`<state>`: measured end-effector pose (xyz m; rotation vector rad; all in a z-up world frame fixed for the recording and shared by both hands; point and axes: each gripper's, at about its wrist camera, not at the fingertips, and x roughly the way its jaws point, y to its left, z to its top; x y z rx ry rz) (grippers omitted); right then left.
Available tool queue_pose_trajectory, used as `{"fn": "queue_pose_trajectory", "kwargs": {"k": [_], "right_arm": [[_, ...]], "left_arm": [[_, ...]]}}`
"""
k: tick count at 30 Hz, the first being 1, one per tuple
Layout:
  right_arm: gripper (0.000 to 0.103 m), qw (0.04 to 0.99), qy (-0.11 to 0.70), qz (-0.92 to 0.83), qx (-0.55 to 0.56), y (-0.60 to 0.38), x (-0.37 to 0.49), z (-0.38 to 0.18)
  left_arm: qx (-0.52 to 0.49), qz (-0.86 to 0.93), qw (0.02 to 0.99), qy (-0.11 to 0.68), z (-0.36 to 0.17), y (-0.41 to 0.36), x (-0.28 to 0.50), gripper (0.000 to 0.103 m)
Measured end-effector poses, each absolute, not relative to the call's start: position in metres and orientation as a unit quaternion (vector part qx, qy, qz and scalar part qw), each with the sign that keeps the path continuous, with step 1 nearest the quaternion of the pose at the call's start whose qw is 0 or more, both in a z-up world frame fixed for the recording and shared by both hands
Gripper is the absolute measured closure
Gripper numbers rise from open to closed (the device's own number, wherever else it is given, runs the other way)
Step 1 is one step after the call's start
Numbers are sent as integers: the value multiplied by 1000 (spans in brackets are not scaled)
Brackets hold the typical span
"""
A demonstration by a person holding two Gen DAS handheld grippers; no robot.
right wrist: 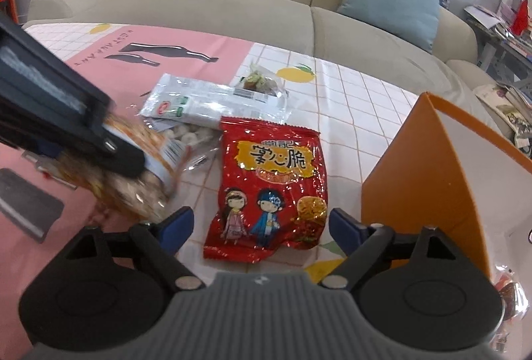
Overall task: Organize snacks
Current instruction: 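Grasp striped peanut-cracker bag with left tool while right tool grasps red crispy-snack bag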
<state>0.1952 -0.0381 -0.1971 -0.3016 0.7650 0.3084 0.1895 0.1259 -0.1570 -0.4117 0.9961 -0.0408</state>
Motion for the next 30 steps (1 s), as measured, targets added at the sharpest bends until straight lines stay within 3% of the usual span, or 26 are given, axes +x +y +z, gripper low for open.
{"fn": "queue_pose_trajectory", "kwargs": {"k": [12,16,30], "right_arm": [[12,902,401,121,-107,-33,222,-213],[23,896,421,129,-56,-43,226,-213],[34,897,413,133,-86,-38,194,-195]], "left_arm": [[-185,-15,859,477,-163,130,192,57],[-186,-15,857,480,-165,130,190,57],[-187,-5,853,488,-160,129,170,57]]}}
